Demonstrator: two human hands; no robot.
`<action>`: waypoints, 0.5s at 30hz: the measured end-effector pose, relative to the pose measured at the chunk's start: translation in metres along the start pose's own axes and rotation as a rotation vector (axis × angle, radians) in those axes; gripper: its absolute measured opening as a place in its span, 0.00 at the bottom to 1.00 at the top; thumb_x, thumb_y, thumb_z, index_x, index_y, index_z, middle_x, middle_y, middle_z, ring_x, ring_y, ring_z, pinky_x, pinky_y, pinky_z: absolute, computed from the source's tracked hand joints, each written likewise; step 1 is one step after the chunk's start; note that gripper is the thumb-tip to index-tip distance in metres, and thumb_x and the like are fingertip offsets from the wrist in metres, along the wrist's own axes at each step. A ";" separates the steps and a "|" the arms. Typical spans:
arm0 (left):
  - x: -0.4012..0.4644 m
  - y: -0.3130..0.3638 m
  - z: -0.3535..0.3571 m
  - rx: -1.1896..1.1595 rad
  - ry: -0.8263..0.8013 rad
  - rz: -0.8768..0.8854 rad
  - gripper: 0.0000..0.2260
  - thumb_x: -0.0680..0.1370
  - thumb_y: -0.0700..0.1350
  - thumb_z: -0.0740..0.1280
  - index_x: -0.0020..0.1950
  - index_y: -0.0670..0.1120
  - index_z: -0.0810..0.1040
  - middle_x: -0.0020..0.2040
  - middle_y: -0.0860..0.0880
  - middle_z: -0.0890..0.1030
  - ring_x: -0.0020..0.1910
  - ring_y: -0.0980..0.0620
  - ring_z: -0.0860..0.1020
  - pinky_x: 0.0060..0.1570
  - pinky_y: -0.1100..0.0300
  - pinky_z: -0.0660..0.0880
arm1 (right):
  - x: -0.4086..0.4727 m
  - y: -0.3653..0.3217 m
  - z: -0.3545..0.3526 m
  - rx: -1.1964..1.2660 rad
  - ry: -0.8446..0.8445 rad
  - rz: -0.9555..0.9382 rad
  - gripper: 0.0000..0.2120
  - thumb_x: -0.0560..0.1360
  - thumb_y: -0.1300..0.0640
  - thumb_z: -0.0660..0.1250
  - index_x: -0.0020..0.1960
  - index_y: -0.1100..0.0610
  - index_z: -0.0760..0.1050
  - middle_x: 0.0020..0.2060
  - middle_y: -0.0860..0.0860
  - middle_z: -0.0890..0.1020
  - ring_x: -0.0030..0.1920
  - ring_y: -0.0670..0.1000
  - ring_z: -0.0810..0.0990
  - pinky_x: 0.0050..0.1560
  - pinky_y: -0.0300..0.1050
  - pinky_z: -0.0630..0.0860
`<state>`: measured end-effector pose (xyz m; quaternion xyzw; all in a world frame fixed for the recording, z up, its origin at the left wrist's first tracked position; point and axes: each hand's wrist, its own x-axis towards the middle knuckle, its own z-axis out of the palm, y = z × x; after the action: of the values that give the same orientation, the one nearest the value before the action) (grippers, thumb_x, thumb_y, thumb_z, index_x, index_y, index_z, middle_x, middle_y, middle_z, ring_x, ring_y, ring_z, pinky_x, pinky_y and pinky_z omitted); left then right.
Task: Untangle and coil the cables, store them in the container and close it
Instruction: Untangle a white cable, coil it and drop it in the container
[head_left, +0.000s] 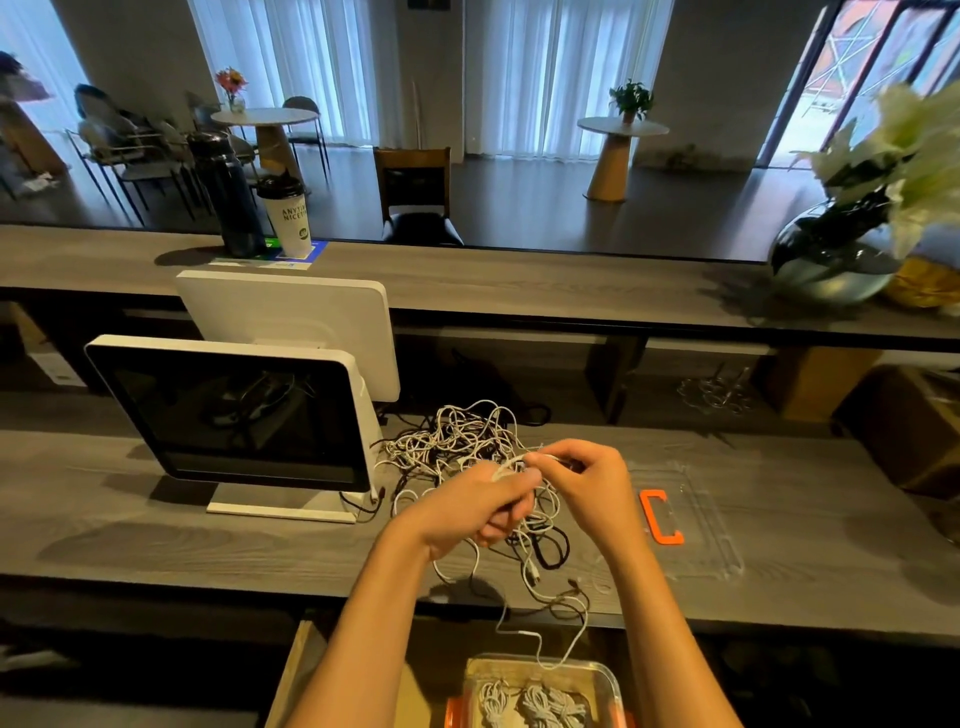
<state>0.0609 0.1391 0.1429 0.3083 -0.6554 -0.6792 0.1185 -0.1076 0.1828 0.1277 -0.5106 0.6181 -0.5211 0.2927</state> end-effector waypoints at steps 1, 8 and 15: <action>-0.001 0.000 -0.003 -0.032 0.064 0.006 0.21 0.83 0.57 0.58 0.34 0.49 0.72 0.27 0.52 0.65 0.25 0.55 0.64 0.25 0.65 0.60 | 0.000 0.002 -0.002 -0.015 -0.006 0.010 0.04 0.71 0.54 0.76 0.39 0.51 0.85 0.31 0.50 0.83 0.32 0.44 0.76 0.34 0.38 0.71; 0.010 -0.003 -0.017 -0.477 0.741 0.045 0.22 0.85 0.54 0.54 0.53 0.38 0.80 0.45 0.39 0.85 0.41 0.43 0.85 0.40 0.53 0.83 | 0.000 0.011 -0.015 -0.051 -0.049 0.078 0.02 0.74 0.55 0.74 0.43 0.51 0.86 0.33 0.46 0.85 0.33 0.42 0.79 0.36 0.36 0.74; 0.009 -0.001 -0.022 -1.313 0.744 0.337 0.20 0.85 0.55 0.55 0.49 0.41 0.77 0.37 0.46 0.80 0.37 0.50 0.81 0.42 0.56 0.79 | -0.004 0.005 -0.015 -0.079 -0.259 0.069 0.05 0.76 0.60 0.72 0.48 0.52 0.86 0.37 0.45 0.85 0.39 0.41 0.81 0.41 0.35 0.76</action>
<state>0.0668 0.1157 0.1406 0.2790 -0.0735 -0.7533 0.5910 -0.1217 0.1914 0.1270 -0.5631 0.6124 -0.4158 0.3673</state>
